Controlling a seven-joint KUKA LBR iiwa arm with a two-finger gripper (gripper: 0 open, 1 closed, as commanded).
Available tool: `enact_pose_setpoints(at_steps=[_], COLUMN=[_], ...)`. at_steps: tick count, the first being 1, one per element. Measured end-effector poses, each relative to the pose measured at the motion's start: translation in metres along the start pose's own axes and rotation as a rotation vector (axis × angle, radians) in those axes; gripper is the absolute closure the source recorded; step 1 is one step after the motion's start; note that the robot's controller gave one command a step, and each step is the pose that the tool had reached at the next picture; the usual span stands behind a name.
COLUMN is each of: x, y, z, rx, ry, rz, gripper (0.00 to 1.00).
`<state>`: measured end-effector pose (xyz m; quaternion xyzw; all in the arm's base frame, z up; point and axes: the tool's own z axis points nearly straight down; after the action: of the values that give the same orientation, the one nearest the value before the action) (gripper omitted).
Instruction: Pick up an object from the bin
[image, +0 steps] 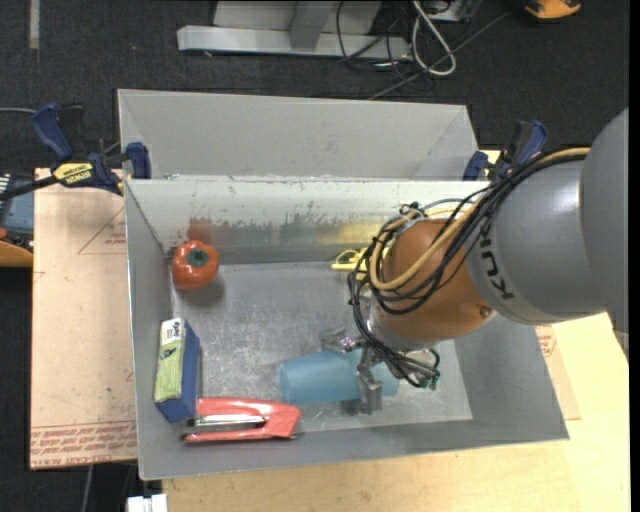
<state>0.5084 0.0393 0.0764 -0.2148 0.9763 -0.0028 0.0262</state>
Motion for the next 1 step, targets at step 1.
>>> enact_pose_setpoints(at_steps=[1], x=[0.0005], y=[-0.0003], z=[-0.0039], rx=[0.0], ry=[-0.001], rz=[0.0], gripper=[1.0])
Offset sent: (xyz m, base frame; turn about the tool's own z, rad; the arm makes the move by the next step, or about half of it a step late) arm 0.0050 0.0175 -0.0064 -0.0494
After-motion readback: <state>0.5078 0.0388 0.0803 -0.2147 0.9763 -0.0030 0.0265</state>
